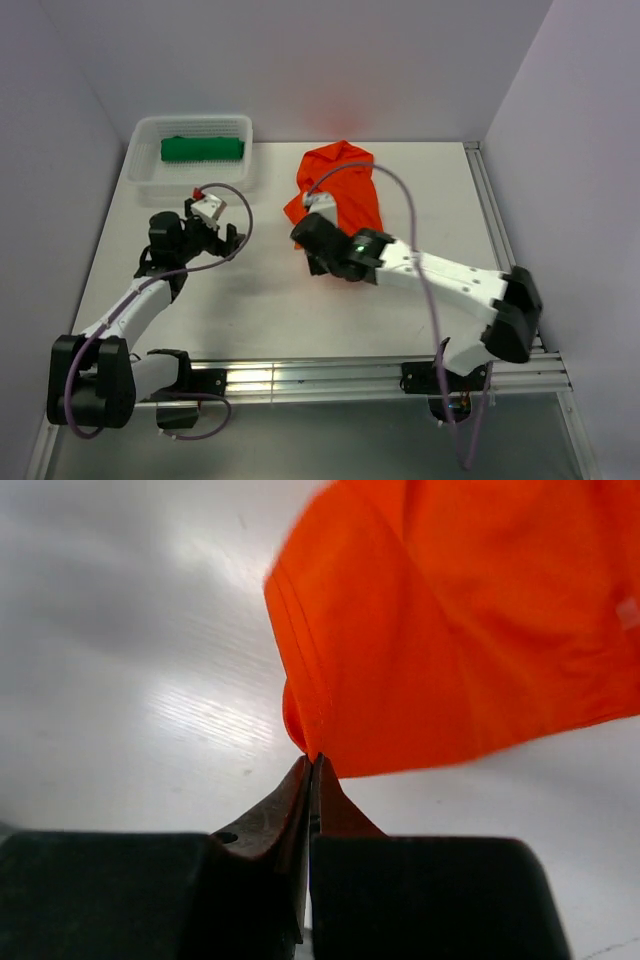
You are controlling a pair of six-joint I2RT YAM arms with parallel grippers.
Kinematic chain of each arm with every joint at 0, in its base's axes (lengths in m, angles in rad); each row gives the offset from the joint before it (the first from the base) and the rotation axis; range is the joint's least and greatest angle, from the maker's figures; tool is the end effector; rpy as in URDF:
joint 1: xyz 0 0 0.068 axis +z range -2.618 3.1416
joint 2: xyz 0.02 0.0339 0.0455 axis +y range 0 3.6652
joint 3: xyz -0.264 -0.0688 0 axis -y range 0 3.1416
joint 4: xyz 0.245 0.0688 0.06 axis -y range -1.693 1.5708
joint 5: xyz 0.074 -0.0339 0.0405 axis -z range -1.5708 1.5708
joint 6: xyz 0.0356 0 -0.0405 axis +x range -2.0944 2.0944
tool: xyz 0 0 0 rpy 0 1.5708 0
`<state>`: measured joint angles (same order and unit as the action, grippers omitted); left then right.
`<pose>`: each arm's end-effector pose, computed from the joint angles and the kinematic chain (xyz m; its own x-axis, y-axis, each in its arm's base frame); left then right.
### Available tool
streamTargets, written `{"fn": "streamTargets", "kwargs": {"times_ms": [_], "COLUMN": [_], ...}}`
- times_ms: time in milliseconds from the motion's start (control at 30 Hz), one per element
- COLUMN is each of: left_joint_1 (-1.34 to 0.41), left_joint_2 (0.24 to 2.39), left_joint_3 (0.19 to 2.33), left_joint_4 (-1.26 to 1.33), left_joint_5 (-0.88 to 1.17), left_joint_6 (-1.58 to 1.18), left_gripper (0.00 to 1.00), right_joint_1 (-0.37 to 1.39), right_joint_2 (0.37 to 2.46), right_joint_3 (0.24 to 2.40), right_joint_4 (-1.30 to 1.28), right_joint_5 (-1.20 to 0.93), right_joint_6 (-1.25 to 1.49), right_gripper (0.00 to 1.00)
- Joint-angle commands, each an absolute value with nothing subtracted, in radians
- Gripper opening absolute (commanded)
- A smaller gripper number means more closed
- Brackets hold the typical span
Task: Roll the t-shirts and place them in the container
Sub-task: Move the tshirt to the center of the board, then flatten the tshirt
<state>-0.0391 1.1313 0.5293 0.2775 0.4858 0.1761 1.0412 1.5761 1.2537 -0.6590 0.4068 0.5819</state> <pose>0.2427 -0.0261 0.2295 -0.2301 0.1640 -0.9592 0.5252 0.8507 0.0195 0.1799 0.2795 0.2681 -0.7254 -0.2400 -0.6451 -0.3385 0.9405 0.0307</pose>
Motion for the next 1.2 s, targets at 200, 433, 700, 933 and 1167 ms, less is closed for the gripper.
{"fn": "streamTargets", "kwargs": {"times_ms": [200,433,700,933,1167], "left_joint_1": [-0.313,-0.362,-0.558,-0.583,-0.634], "left_joint_2": [1.198,1.318,1.405,1.477,1.632], "left_joint_3": [0.606,0.751,0.707,0.671,0.718], "left_joint_4": [0.445,0.430,0.569,0.682,0.733], "left_joint_5": [0.409,0.604,0.453,0.451,0.219], "left_joint_6": [0.290,0.284,0.261,0.166,0.141], "left_gripper": [0.95,0.93,0.95,0.93,0.92], "right_joint_1": [0.859,0.810,0.790,0.738,0.723], "right_joint_2": [1.299,1.266,1.236,1.247,1.241], "right_joint_3": [1.439,1.571,1.574,1.644,1.663], "right_joint_4": [-0.890,-0.985,-0.966,-0.977,-0.960], "right_joint_5": [0.469,0.477,0.457,0.428,0.400], "right_joint_6": [0.496,0.462,0.497,0.499,0.506], "right_gripper": [0.00,0.00,0.00,0.00,0.00]}}
